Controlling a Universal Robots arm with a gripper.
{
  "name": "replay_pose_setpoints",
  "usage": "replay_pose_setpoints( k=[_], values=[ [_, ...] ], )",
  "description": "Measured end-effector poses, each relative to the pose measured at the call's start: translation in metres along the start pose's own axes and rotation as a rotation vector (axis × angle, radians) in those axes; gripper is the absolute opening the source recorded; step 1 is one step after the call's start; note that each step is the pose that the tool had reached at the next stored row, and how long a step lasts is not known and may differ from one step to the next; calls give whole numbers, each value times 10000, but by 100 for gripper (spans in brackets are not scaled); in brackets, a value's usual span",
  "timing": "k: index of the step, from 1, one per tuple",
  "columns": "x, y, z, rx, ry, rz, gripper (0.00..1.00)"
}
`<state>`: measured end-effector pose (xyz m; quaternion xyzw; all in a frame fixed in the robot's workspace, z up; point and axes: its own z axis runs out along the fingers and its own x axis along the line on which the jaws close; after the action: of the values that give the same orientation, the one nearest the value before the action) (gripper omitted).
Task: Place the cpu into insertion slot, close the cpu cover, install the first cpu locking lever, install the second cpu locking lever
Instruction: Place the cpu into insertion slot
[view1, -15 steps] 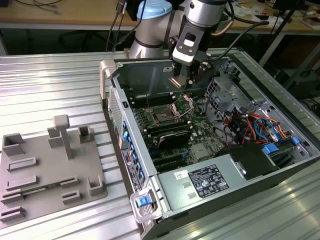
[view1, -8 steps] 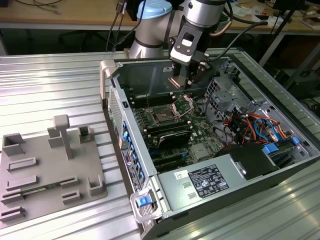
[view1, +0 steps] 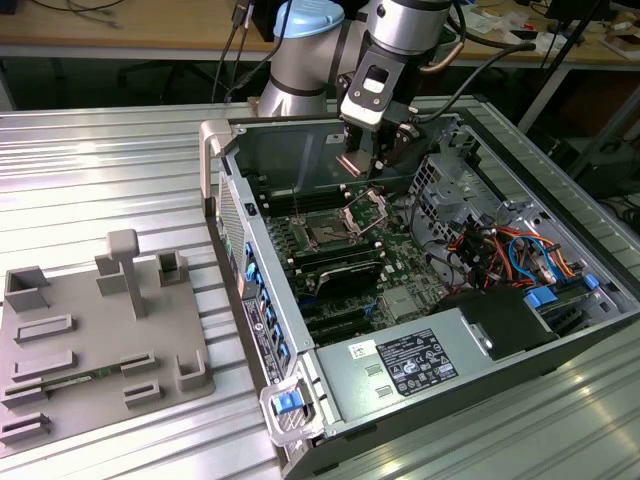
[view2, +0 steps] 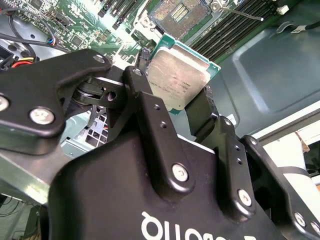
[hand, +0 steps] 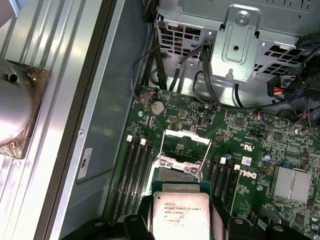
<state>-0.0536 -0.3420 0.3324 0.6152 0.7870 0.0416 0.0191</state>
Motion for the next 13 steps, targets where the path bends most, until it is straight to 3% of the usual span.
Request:
replay_pose_setpoints(
  k=[7,13],
  values=[
    [-1,-1,9,-4,-12,141,55],
    [-2,-4,25,-13,-67,765,55]
  ],
)
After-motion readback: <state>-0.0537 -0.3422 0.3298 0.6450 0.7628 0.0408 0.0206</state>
